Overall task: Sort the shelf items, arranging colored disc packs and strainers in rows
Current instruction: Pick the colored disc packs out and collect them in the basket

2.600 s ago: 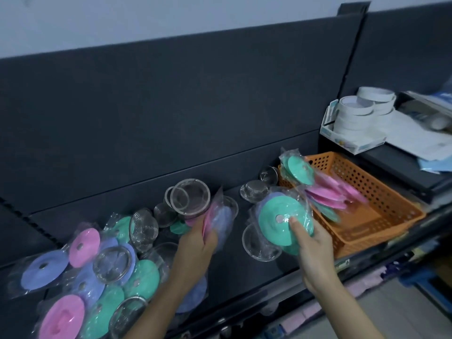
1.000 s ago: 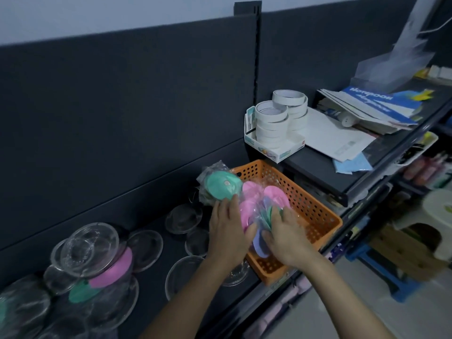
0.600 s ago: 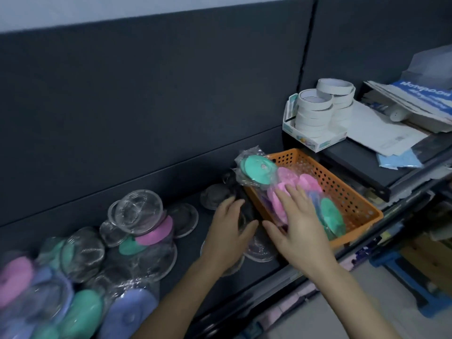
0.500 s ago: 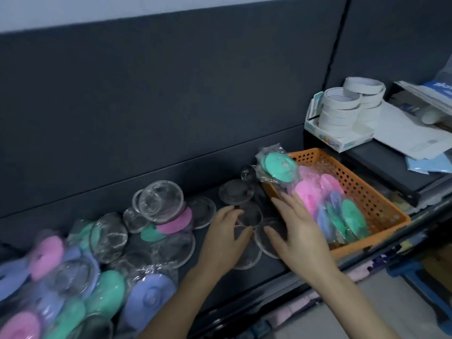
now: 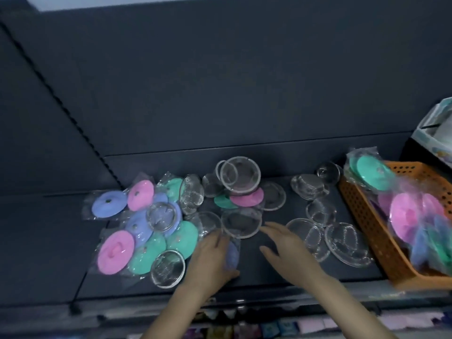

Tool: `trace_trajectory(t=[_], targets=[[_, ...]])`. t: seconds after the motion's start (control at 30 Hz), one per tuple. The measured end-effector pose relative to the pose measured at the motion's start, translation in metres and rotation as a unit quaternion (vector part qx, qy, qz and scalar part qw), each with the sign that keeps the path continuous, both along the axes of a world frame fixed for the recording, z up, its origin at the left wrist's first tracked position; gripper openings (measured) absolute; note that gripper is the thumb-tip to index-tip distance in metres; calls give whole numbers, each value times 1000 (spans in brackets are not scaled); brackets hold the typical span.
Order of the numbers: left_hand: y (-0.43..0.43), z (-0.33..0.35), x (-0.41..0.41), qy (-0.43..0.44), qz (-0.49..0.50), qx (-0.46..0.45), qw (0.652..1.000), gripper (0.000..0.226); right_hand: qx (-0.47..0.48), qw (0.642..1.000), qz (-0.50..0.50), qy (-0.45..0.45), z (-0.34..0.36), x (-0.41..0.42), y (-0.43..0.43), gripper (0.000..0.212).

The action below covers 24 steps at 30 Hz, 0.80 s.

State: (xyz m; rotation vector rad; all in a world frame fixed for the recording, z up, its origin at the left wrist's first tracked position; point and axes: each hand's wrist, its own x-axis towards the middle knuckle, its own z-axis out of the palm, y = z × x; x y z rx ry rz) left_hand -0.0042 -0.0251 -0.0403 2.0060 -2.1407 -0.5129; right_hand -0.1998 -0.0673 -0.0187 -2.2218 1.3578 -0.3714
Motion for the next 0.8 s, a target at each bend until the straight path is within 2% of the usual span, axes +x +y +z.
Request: trace_trajectory(t=[0.07,0.17,0.3,0.4,0.5,0.6,0.67,0.8], targets=[[3,-2,2,-27,-4,1,1000,82,-2,1000,20,-1,-2,9,-2,46],[4,-3,3,-43,-21,-6,999,69,-8,999,37,4,-5,18,-8,45],[3,0,6,-46,-52,8,998,75,-76,997,27,-5,0,28,-22,37],[2,7,12,20,-22,-30,999,73,-138,989,15,41,3,37,-35,42],[2,14,17,128,22,-65,989,67,-141,978,-19,151,9,48,-44,44],[5,21,20,238,67,-117,962,54,-147,973,-18,179,13,61,-51,47],[6,27,22,279,107,-145,943,48,-168,970,-15,175,14,71,-54,43],[12,33,32,344,197,-151,906,50,-178,956,6,232,9,86,-62,37]])
